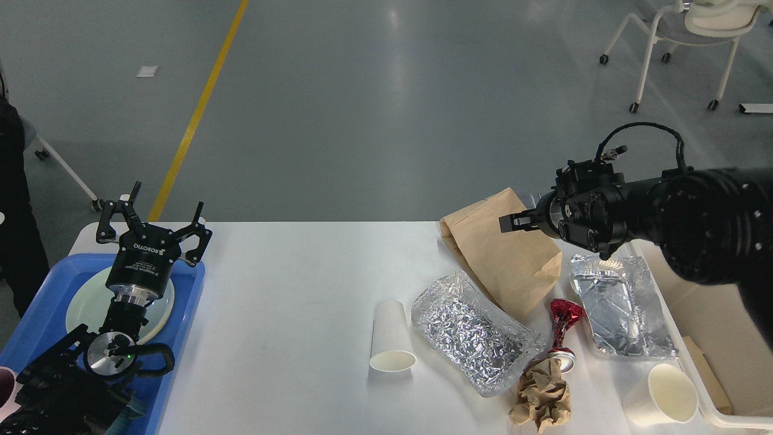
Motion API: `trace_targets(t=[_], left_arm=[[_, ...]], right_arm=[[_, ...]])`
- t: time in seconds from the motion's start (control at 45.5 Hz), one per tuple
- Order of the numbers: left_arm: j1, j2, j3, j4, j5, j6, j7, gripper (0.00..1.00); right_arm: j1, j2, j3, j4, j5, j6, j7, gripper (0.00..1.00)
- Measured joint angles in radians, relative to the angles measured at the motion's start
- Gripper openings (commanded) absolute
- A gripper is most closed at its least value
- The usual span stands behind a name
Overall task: Tidy desktop
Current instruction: 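Grasp the brown paper bag with the right gripper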
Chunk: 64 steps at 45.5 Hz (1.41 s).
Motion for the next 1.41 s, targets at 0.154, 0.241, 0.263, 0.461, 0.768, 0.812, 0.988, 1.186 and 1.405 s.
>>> trace_targets(t=[0.154,0.241,0.263,0.461,0.768,0.812,0.988,1.186,1.405], left_arm=[[0.000,0.000,0.000,0.000,0.000,0.000,0.000,1.00],[0.000,0.000,0.000,0.000,0.000,0.000,0.000,1.00],[0.000,0.000,0.000,0.000,0.000,0.000,0.000,1.00],[0.000,0.000,0.000,0.000,0.000,0.001,0.000,1.00],[0.001,0.000,0.000,0.000,0.000,0.001,-0.001,1.00],[0.001,0.000,0.000,0.000,0.000,0.001,-0.001,1.00],[0.000,0.000,0.000,0.000,0.000,0.001,-0.001,1.00],[0.000,0.000,0.000,0.000,0.000,0.001,-0.001,1.00],[0.000,0.000,0.000,0.000,0.000,0.001,-0.001,1.00]], right_arm=[[-0.137,0.010,-0.002,-0.148,-0.007,-0.004,0.006,1.00],[-0.202,0.012,-0.003,-0.213,-0.006,-0.009,0.008,1.00],[-0.219,0.013,-0.003,-0.233,-0.006,-0.010,0.008,1.00],[-0.342,0.013,-0.009,-0.371,-0.004,-0.016,0.010,1.00],[-0.410,0.013,-0.006,-0.411,0.004,-0.061,0.006,0.42],[-0.415,0.013,-0.006,-0.413,0.005,-0.067,0.006,0.29],[-0.420,0.014,-0.017,-0.415,0.005,-0.064,0.010,0.00],[-0.415,0.025,-0.020,-0.413,0.003,-0.050,0.012,0.00],[-0.352,0.027,-0.018,-0.396,0.000,0.029,0.027,0.00]])
